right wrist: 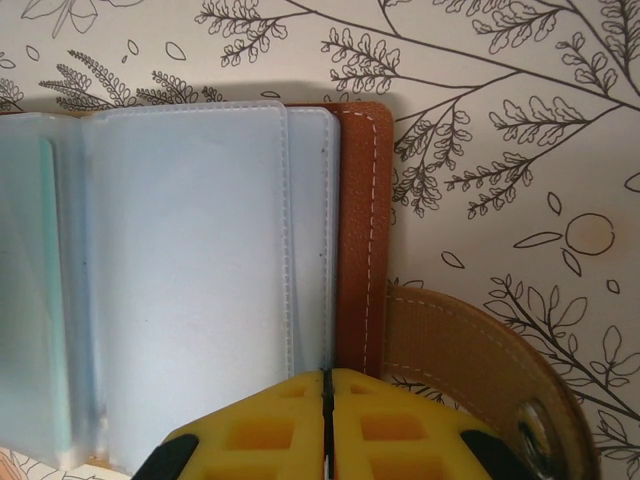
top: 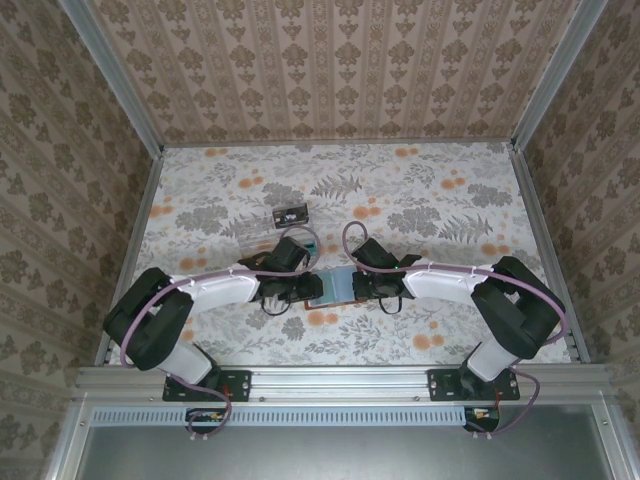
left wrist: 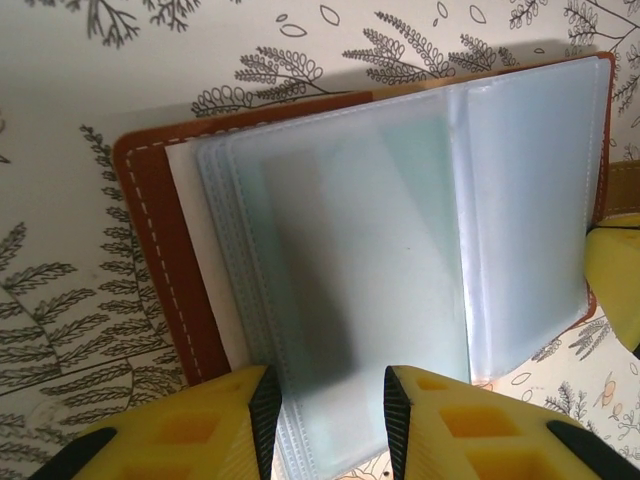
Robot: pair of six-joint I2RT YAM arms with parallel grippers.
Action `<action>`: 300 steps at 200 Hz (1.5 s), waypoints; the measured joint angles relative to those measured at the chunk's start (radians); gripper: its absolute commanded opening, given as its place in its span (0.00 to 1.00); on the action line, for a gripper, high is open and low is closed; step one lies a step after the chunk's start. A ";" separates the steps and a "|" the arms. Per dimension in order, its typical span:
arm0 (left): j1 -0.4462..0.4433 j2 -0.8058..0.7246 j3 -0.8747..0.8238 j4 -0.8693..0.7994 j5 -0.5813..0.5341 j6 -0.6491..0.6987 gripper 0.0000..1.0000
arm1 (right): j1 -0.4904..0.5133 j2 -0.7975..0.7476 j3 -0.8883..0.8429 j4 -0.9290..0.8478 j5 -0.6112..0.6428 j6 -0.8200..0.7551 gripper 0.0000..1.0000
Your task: Take the credit cards out of the card holder
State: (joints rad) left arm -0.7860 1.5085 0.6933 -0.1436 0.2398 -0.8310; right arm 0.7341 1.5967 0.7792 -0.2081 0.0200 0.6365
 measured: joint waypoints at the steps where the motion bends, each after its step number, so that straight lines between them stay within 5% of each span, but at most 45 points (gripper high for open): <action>1: 0.000 0.000 0.000 0.000 0.000 0.000 0.36 | 0.000 0.000 0.000 0.000 0.000 0.000 0.10; 148: -0.007 0.047 -0.005 0.185 0.128 -0.015 0.41 | 0.002 0.000 0.000 0.000 0.002 0.012 0.11; 237: -0.044 0.136 0.080 0.265 0.184 -0.034 0.41 | -0.002 -0.114 -0.010 -0.033 0.033 0.040 0.22; 272: -0.046 0.136 0.081 0.272 0.191 -0.037 0.58 | -0.017 -0.177 -0.014 -0.039 0.037 0.045 0.26; 300: -0.046 0.127 0.081 0.272 0.193 -0.040 0.59 | -0.018 -0.181 -0.014 -0.050 0.037 0.045 0.26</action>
State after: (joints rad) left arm -0.8318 1.6352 0.7742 0.1284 0.4324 -0.8707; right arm 0.7162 1.4155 0.7654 -0.2577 0.0570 0.6815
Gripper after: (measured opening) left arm 0.581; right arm 0.260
